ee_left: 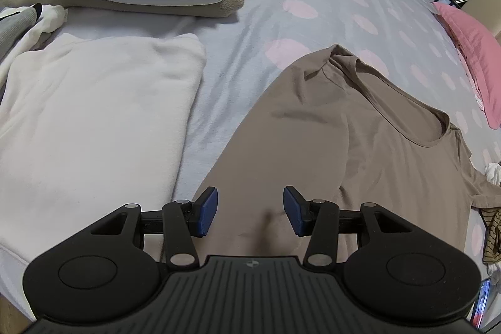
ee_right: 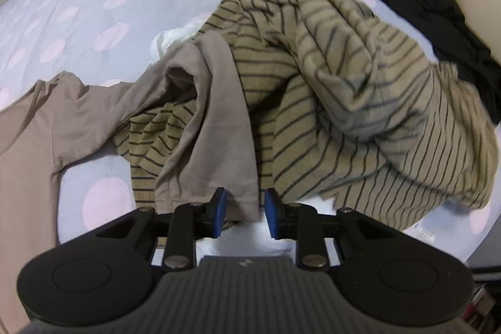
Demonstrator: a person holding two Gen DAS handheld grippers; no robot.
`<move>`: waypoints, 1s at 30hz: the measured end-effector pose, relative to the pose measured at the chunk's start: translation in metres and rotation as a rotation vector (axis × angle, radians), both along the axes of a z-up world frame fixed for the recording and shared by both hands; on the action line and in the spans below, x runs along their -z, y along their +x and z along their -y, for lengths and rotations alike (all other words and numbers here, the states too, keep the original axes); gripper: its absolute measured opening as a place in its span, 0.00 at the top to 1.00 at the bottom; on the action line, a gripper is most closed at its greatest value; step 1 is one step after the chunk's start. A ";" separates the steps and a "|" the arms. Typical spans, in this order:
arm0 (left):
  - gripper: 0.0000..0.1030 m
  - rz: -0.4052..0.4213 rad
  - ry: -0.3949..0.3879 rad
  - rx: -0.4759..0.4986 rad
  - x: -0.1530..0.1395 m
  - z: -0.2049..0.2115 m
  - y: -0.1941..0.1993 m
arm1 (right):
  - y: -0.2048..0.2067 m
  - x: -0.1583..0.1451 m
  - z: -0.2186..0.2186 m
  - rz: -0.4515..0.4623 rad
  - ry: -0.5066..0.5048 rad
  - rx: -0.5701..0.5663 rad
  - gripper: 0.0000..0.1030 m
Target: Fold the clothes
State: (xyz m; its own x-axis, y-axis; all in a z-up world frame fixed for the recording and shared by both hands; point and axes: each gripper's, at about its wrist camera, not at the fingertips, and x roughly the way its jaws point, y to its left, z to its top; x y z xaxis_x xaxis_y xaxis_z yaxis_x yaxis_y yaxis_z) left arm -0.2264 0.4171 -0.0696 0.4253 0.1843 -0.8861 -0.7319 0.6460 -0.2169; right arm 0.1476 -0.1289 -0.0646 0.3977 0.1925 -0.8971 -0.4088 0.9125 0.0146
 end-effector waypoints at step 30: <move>0.57 -0.026 0.002 0.002 0.006 -0.003 0.002 | 0.056 -0.089 0.013 0.344 -0.204 0.106 0.86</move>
State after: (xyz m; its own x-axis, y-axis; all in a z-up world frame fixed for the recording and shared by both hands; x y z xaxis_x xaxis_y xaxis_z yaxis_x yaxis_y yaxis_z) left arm -0.2240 0.4203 -0.0753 0.4022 0.1851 -0.8966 -0.7358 0.6482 -0.1963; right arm 0.2036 -0.1419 0.0249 0.6888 -0.0334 -0.7242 -0.2623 0.9197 -0.2920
